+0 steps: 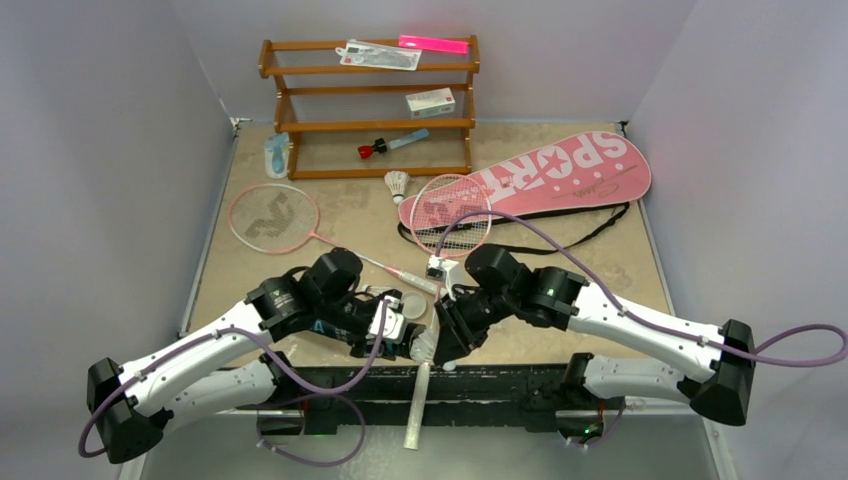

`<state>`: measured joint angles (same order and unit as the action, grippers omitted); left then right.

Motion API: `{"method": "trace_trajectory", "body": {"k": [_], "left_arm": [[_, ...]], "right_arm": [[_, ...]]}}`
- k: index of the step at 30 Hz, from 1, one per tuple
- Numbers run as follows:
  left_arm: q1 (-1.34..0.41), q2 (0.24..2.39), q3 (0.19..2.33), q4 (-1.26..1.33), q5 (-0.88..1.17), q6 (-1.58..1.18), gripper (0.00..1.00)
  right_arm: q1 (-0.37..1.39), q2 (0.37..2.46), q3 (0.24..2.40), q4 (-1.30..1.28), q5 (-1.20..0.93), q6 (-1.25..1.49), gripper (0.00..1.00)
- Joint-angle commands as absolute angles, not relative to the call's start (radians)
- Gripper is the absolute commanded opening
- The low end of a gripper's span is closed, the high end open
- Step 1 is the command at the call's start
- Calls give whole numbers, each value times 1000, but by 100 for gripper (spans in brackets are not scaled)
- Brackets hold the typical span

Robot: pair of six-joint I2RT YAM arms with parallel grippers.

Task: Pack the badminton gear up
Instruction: Place the shuttlecock at the shuttle tube.

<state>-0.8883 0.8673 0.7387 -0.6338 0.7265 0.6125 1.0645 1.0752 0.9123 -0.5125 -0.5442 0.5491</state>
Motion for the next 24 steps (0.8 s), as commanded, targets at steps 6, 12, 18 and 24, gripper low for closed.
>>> {"method": "trace_trajectory", "body": {"k": [6, 12, 18, 24], "left_arm": [[-882, 884, 773, -600, 750, 603, 38], [-882, 914, 778, -604, 741, 599, 38], [-882, 924, 776, -599, 704, 582, 38], [-881, 937, 781, -594, 641, 549, 38]], "right_arm": [[1063, 1104, 939, -539, -571, 514, 20], [1063, 1141, 977, -566, -560, 487, 20], [1063, 1166, 991, -565, -583, 483, 18], [1063, 1163, 990, -570, -579, 482, 18]]}}
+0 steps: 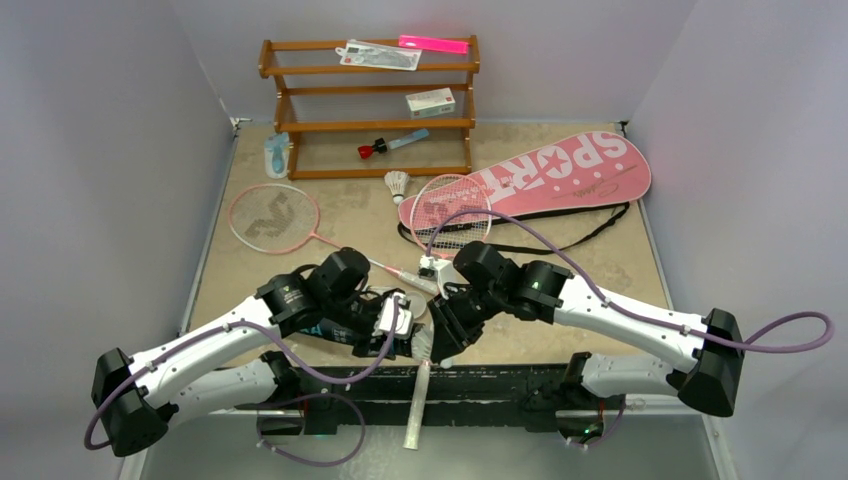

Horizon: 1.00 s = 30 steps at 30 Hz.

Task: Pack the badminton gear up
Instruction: Place the shuttlecock at the shuttle tube.

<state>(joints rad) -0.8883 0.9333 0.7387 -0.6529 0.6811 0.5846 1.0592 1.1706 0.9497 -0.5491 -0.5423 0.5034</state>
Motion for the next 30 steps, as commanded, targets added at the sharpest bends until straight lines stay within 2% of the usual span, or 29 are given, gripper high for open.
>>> {"method": "trace_trajectory", "body": {"k": [1, 10, 25, 30], "left_arm": [[-881, 936, 779, -591, 633, 543, 38], [-871, 934, 781, -579, 608, 518, 39], [-871, 911, 776, -602, 774, 597, 39], [-872, 927, 778, -604, 753, 591, 39]], "right_arm": [[1063, 1161, 988, -574, -577, 483, 18], [1063, 1158, 979, -571, -585, 491, 19], [1063, 1176, 959, -495, -689, 484, 19], [1063, 1195, 971, -506, -710, 472, 19]]}}
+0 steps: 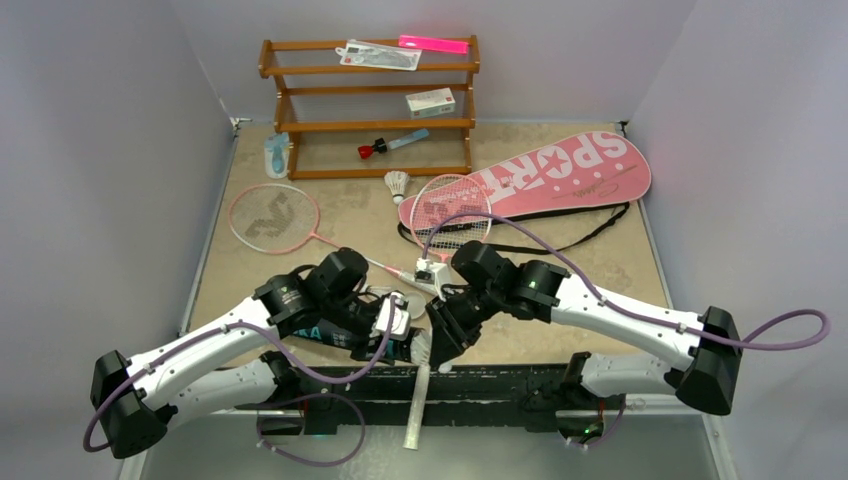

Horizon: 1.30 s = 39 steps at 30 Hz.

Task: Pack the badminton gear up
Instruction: Place the shuttlecock at the shuttle tube.

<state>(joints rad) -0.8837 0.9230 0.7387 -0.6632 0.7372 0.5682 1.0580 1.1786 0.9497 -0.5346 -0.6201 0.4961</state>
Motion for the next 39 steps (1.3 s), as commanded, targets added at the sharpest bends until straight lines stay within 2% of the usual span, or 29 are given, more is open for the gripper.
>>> {"method": "trace_trajectory", "body": {"k": [1, 16, 39], "left_arm": [[-871, 929, 780, -606, 760, 595, 39], [-871, 853, 776, -604, 844, 645, 38], [-873, 939, 779, -629, 863, 656, 38]], "right_arm": [[1063, 1197, 970, -505, -714, 469, 19], [1064, 1198, 937, -523, -750, 460, 19], [1063, 1312, 1016, -607, -798, 370, 17]]}}
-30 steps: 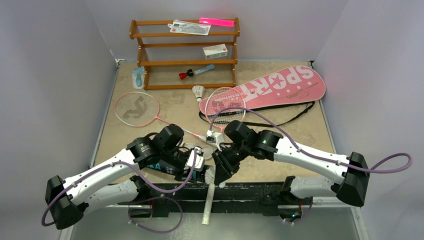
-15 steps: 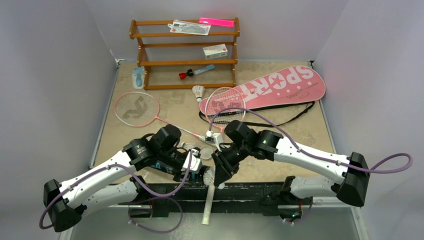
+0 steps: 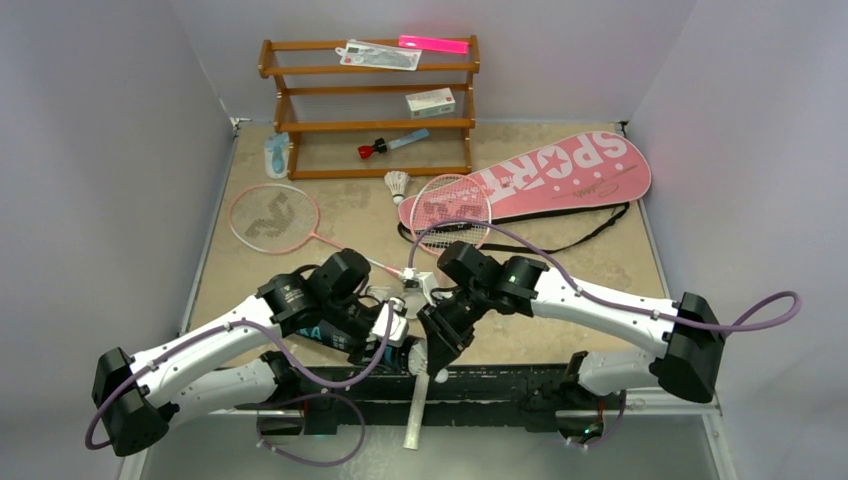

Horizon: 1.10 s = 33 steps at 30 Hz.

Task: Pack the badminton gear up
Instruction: Place the shuttlecock at the shuttle tube.

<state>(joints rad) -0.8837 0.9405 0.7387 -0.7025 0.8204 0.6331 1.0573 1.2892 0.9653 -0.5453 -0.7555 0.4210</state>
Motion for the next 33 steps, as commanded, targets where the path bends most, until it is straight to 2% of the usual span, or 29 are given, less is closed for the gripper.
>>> {"method": "trace_trajectory", "body": {"k": [1, 20, 28, 31, 33], "left_arm": [[-873, 942, 779, -630, 865, 659, 38], [-881, 996, 785, -637, 843, 652, 37], [-881, 976, 783, -627, 796, 629, 37], [-877, 960, 787, -618, 778, 611, 37], [-870, 942, 783, -604, 775, 594, 37]], "right_arm": [[1061, 1319, 1024, -613, -798, 364, 17], [999, 1431, 1168, -691, -829, 260, 15], [997, 1458, 1195, -704, -825, 238, 20], [996, 1453, 1192, -706, -823, 232, 30], [997, 1437, 1184, -701, -808, 236, 49]]}}
